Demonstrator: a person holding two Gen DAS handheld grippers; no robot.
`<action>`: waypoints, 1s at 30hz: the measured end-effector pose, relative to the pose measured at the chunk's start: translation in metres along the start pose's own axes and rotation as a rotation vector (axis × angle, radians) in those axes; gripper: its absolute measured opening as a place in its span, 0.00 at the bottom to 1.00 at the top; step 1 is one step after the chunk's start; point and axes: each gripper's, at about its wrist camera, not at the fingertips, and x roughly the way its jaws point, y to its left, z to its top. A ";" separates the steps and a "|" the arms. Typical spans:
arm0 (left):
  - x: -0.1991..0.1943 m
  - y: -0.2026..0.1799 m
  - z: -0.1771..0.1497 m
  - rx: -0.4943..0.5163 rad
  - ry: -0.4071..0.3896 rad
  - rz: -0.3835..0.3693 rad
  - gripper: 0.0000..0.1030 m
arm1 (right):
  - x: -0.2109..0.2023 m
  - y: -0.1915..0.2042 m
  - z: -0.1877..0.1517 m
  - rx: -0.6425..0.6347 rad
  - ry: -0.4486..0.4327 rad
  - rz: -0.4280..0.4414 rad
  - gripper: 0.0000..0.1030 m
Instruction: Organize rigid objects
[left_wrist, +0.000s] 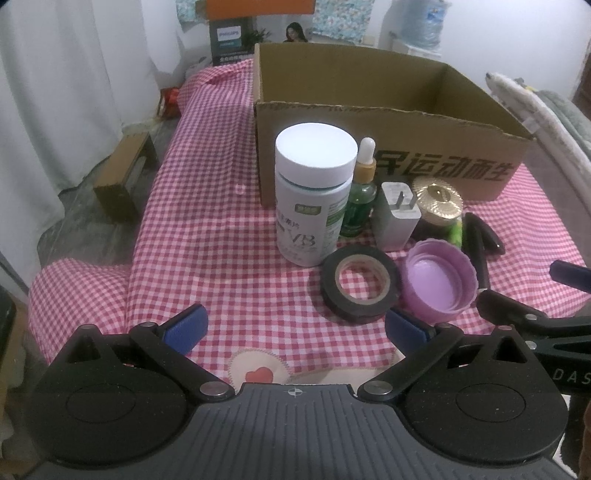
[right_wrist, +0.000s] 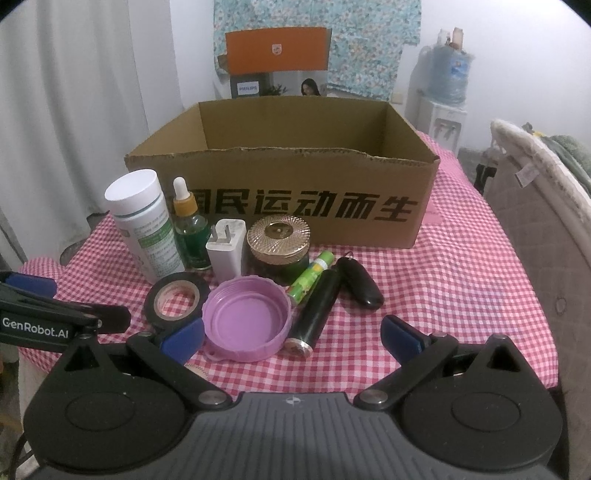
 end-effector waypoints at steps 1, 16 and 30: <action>0.000 0.000 0.000 -0.001 0.000 0.000 1.00 | 0.000 0.000 0.000 0.000 0.000 0.000 1.00; 0.002 0.002 -0.001 -0.001 0.005 0.001 1.00 | 0.001 0.001 0.000 -0.001 0.003 -0.002 1.00; -0.001 -0.015 -0.004 0.085 -0.077 -0.082 1.00 | -0.004 -0.011 -0.005 0.029 -0.026 -0.022 1.00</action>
